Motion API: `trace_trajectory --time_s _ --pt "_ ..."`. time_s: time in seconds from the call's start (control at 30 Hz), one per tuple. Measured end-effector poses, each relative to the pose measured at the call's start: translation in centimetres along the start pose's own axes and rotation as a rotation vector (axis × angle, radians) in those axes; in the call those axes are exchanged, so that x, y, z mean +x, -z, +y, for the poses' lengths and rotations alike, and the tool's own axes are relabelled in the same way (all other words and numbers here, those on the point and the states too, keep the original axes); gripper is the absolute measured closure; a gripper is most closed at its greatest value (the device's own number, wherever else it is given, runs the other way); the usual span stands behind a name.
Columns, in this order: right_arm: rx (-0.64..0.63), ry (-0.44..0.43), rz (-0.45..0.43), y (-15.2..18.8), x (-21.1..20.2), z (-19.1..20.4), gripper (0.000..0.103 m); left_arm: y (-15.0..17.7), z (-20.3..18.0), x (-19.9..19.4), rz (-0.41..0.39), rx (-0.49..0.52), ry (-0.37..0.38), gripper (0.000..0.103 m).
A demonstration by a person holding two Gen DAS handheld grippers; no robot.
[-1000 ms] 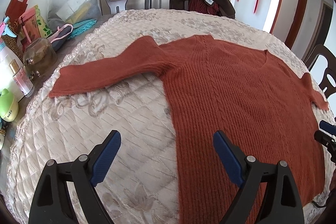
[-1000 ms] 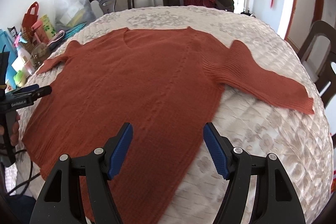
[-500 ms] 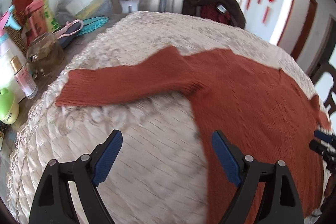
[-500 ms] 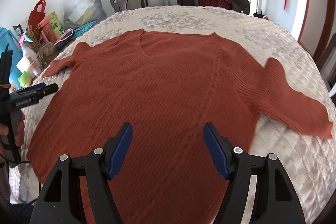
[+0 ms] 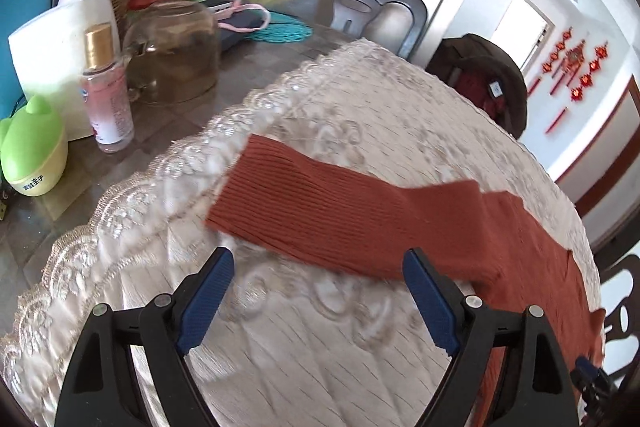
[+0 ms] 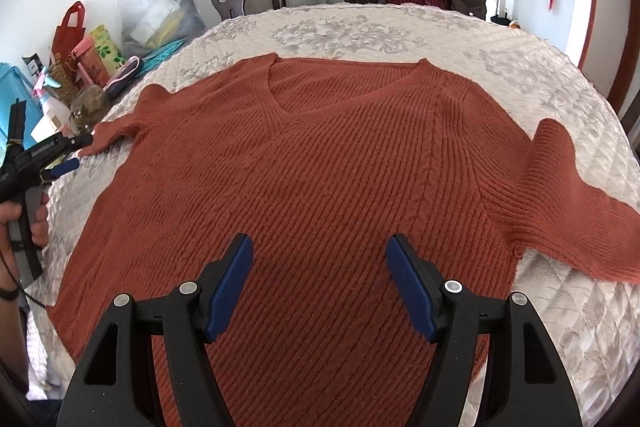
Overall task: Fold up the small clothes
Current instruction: 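Grasp the cuff of the sleeve nearest the left tool with the left tool, then lift the sleeve with the left tool and fold it across the sweater body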
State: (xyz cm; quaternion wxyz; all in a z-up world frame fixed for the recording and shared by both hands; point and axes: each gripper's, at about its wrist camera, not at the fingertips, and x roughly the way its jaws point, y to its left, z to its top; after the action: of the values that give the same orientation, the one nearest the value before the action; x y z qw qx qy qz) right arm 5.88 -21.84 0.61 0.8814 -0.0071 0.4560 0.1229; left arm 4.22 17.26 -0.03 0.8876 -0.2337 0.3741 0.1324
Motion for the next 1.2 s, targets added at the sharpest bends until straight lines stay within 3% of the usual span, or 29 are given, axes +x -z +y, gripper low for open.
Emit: trace_trajectory --time_s 0.2,0.3,0.37,0.53,0.7,0.9,1.07,1.2 --pt "-0.004 0.006 0.005 -0.2 0.1 0.1 0.033 -1.1 -0.4 1.4 -0.020 0.030 -0.058 0.019" --pt "-0.004 0.006 0.005 -0.2 0.0 0.1 0.033 -1.6 -0.5 1.6 -0.031 0.044 -0.109 0.038" --pt "-0.003 0.005 0.004 -0.1 0.0 0.1 0.033 -2.0 -0.4 1.7 -0.038 0.051 -0.127 0.070" --pt "-0.028 0.020 -0.005 0.2 0.2 0.4 0.033 -2.7 -0.3 1.9 -0.032 0.054 -0.076 0.095" --pt "-0.063 0.052 0.001 0.3 0.4 0.9 0.033 -3.5 -3.0 0.1 -0.077 0.081 0.062 0.095" --pt "-0.076 0.069 0.002 0.4 0.6 1.0 0.033 -3.6 -10.6 -2.6 -0.113 0.208 0.308 0.095" --pt "-0.072 0.061 0.001 0.5 0.6 0.9 0.033 -1.0 -17.6 -1.6 -0.021 0.329 0.478 0.095" --pt "-0.052 0.034 -0.007 0.5 0.5 0.5 0.033 2.2 -21.9 1.6 0.133 0.411 0.557 0.095"
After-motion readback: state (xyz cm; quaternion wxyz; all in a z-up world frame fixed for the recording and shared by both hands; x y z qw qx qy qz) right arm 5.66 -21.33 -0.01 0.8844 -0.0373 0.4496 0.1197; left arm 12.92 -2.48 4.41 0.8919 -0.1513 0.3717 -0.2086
